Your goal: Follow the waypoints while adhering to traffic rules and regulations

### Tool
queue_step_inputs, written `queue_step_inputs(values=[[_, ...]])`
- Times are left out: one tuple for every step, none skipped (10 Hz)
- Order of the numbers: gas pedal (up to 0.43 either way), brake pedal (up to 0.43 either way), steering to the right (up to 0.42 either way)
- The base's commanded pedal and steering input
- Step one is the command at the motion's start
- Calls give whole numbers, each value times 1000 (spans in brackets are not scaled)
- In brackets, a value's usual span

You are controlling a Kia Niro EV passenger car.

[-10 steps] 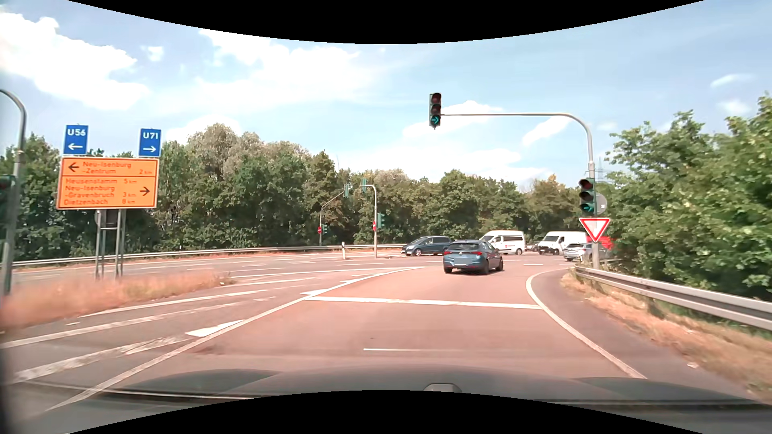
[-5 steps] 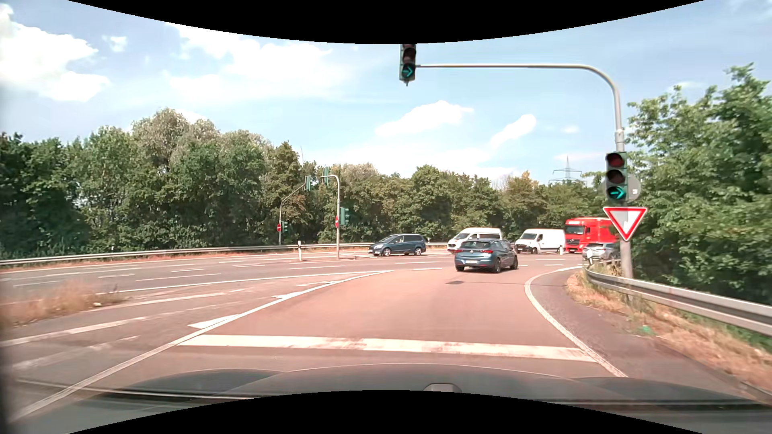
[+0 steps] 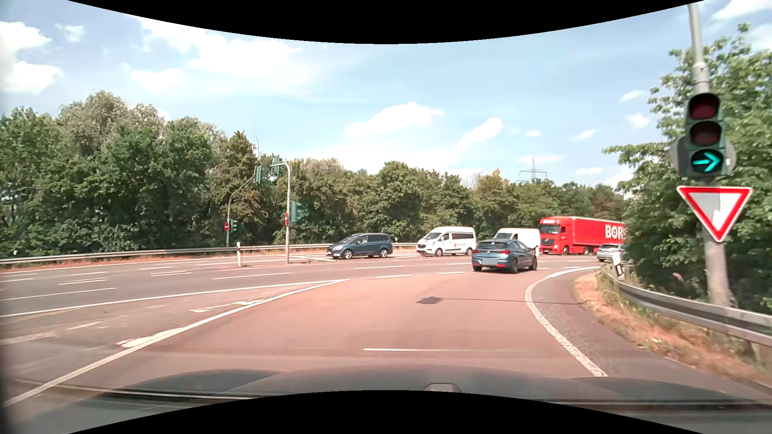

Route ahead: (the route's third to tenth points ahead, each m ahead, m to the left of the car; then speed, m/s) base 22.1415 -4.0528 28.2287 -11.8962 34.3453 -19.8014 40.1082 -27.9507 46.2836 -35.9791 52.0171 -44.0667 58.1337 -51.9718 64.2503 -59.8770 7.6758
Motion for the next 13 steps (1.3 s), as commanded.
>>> queue_step_inputs(values=[[98, 0, 113], [98, 0, 113], [98, 0, 114], [98, 0, 116], [98, 0, 121], [98, 0, 124], [98, 0, 125], [98, 0, 125], [98, 0, 126], [98, 0, 128], [98, 0, 130], [98, 0, 134], [98, 0, 136]])
